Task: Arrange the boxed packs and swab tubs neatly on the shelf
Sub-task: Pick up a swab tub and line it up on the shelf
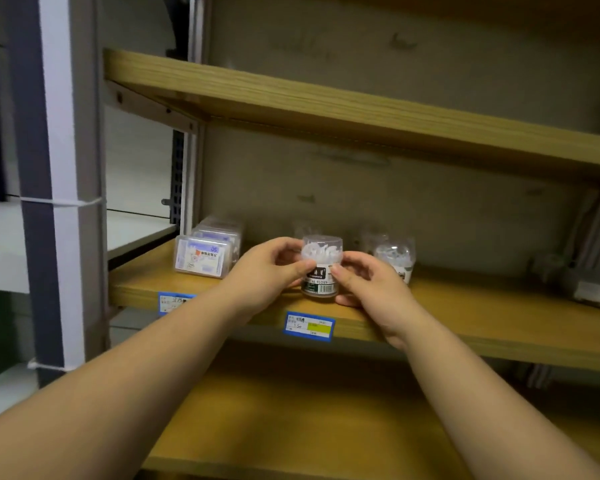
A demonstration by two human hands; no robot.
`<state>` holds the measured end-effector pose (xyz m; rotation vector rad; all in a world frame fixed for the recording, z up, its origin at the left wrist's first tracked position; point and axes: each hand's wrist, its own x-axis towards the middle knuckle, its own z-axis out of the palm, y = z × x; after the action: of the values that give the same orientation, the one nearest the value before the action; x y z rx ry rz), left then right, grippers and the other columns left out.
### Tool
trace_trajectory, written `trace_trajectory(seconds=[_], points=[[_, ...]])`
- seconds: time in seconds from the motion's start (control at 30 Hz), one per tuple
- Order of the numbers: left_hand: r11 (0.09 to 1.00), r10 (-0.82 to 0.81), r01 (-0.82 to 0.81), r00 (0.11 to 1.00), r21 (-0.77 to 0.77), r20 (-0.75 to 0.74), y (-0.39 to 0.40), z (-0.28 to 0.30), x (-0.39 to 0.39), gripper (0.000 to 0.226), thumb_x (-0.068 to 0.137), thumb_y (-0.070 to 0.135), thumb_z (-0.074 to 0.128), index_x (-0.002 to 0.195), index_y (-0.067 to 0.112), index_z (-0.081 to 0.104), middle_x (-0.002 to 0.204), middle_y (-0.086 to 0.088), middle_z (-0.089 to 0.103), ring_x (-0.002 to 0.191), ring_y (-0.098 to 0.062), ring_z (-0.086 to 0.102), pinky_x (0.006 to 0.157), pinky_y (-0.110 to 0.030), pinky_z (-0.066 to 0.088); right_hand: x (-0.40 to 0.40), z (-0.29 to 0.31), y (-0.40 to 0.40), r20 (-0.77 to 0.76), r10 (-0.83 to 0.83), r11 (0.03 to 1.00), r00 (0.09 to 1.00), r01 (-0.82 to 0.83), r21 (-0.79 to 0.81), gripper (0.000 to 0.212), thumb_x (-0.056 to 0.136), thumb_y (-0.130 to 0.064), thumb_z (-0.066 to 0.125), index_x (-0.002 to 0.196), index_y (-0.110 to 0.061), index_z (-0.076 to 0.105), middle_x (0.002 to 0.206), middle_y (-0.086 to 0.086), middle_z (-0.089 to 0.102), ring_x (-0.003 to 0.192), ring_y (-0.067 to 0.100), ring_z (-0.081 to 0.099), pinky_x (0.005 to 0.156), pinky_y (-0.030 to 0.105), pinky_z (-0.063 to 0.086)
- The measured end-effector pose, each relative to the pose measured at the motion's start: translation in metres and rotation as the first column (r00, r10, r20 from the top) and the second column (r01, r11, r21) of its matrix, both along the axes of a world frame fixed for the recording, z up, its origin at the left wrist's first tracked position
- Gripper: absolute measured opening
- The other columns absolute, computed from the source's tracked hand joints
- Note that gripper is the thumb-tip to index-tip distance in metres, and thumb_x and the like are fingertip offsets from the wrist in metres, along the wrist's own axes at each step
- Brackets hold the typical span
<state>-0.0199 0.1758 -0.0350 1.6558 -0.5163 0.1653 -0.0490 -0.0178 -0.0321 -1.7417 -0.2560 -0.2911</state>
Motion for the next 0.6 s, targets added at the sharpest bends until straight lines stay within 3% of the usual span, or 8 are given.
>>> trace_trajectory(seconds=[0.13, 0.27, 0.43, 0.53, 0.6], points=[[0.993, 0.016, -0.021, 0.999, 0.119, 0.040, 0.003, 0.001, -0.008, 0.039, 0.091, 0.019, 0.072, 0.128, 0.023, 0.063, 0.114, 0.004, 0.072, 0.106, -0.006, 0.069, 0.093, -0.027, 0.057, 0.000, -0.002, 0.002, -0.006, -0.017, 1.000, 1.000, 0.017, -0.019, 0.028, 0.093, -0.021, 0.069, 0.121, -0.023, 0.066, 0.104, -0.004, 0.074, 0.091, 0.011, 0.073, 0.073, 0.024, 0.059], [0.983, 0.054, -0.064, 0.996, 0.170, 0.064, 0.000, 0.003, -0.014, 0.040, 0.090, 0.014, 0.072, 0.125, 0.029, 0.062, 0.112, 0.009, 0.073, 0.099, 0.004, 0.068, 0.079, -0.012, 0.055, 0.001, -0.004, -0.002, 0.006, -0.020, 0.999, 1.000, 0.020, -0.046, 0.027, 0.093, -0.021, 0.069, 0.119, -0.024, 0.066, 0.105, -0.005, 0.074, 0.095, 0.012, 0.072, 0.075, 0.024, 0.059], [0.974, 0.104, -0.103, 0.995, 0.200, 0.008, -0.011, 0.014, 0.005, 0.038, 0.088, 0.015, 0.075, 0.124, 0.023, 0.065, 0.109, 0.004, 0.074, 0.103, -0.011, 0.071, 0.083, -0.023, 0.058, 0.022, 0.010, -0.008, -0.142, 0.038, 0.999, 0.989, -0.035, 0.021, 0.023, 0.095, -0.018, 0.066, 0.118, -0.016, 0.066, 0.112, 0.005, 0.073, 0.103, 0.018, 0.071, 0.075, 0.029, 0.061], [0.949, 0.177, -0.204, 0.976, 0.240, 0.130, -0.015, 0.023, 0.030, 0.040, 0.088, 0.017, 0.076, 0.127, 0.017, 0.064, 0.111, 0.003, 0.073, 0.100, -0.006, 0.068, 0.078, -0.013, 0.055, 0.045, 0.025, -0.001, -0.114, -0.014, 0.999, 0.993, 0.009, -0.046, 0.025, 0.097, -0.017, 0.063, 0.122, -0.011, 0.064, 0.115, 0.008, 0.069, 0.104, 0.021, 0.070, 0.074, 0.033, 0.063], [0.933, 0.211, -0.256, 0.959, 0.254, 0.190, -0.017, 0.024, 0.047, 0.044, 0.087, 0.021, 0.077, 0.128, 0.013, 0.064, 0.116, 0.001, 0.072, 0.104, -0.008, 0.068, 0.087, -0.019, 0.056, 0.062, 0.026, 0.003, -0.095, -0.053, 0.998, 0.994, 0.048, -0.051, 0.023, 0.098, -0.017, 0.062, 0.121, -0.011, 0.062, 0.116, 0.008, 0.068, 0.102, 0.021, 0.069, 0.076, 0.035, 0.063]])
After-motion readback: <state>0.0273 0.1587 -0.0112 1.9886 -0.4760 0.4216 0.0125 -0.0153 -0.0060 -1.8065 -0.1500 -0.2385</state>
